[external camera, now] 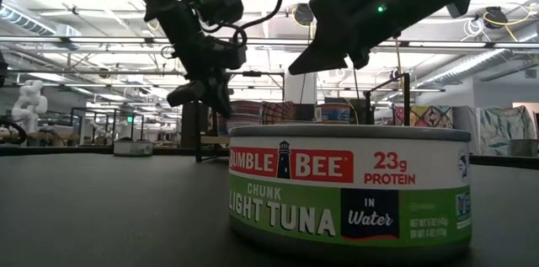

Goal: Stack canned seafood by type on shelf
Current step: Put the left blue tuna can on the shelf, then stack the bottom blue tuna can on top of the blue tuna can on the shelf

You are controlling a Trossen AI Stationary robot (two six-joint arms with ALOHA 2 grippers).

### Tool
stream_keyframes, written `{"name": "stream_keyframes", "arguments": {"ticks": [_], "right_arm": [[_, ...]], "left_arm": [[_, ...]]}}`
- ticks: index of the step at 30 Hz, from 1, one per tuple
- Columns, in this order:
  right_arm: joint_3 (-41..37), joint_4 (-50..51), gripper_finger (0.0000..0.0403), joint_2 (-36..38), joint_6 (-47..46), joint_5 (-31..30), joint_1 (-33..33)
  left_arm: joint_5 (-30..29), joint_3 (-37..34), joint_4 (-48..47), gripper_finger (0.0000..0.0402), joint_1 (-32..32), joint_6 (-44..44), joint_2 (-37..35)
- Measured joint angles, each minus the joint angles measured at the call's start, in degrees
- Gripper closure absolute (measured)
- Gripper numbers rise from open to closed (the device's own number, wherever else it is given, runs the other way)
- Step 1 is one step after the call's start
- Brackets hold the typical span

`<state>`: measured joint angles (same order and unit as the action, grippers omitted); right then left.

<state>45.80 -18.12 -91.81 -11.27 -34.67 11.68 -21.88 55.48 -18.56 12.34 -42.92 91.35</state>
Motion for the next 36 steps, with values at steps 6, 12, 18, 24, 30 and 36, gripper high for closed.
{"name": "stream_keyframes", "arguments": {"ticks": [6, 12, 18, 24, 30, 36], "right_arm": [[0.00, 0.01, 0.0403, 0.00, 0.01, 2.07, 0.04], [0.00, 0.01, 0.0403, 0.00, 0.01, 2.02, 0.04], [0.00, 0.41, 0.0403, 0.00, 0.03, 2.00, 0.57], [0.00, 0.89, 0.0403, 0.01, 0.47, 1.98, 2.05], [0.04, 0.25, 0.0403, 0.02, 0.60, 2.02, 3.22], [0.37, -0.94, 0.0403, 0.04, 1.46, 2.11, 4.19]], "left_arm": [[-2.44, -0.04, 0.28, 0.0345, -0.42, 0.13, -0.31], [-3.22, 1.56, -0.02, 0.0343, -3.90, 0.42, -3.41], [-2.73, 5.51, -6.26, 0.0342, -10.01, 6.21, -8.11], [10.27, 7.71, -19.17, 0.0342, -17.63, 27.15, -15.41], [28.09, 7.62, -29.32, 0.0343, -25.03, 51.13, -20.12], [35.67, 1.64, -30.56, 0.0343, -34.73, 64.51, -20.15]]}}
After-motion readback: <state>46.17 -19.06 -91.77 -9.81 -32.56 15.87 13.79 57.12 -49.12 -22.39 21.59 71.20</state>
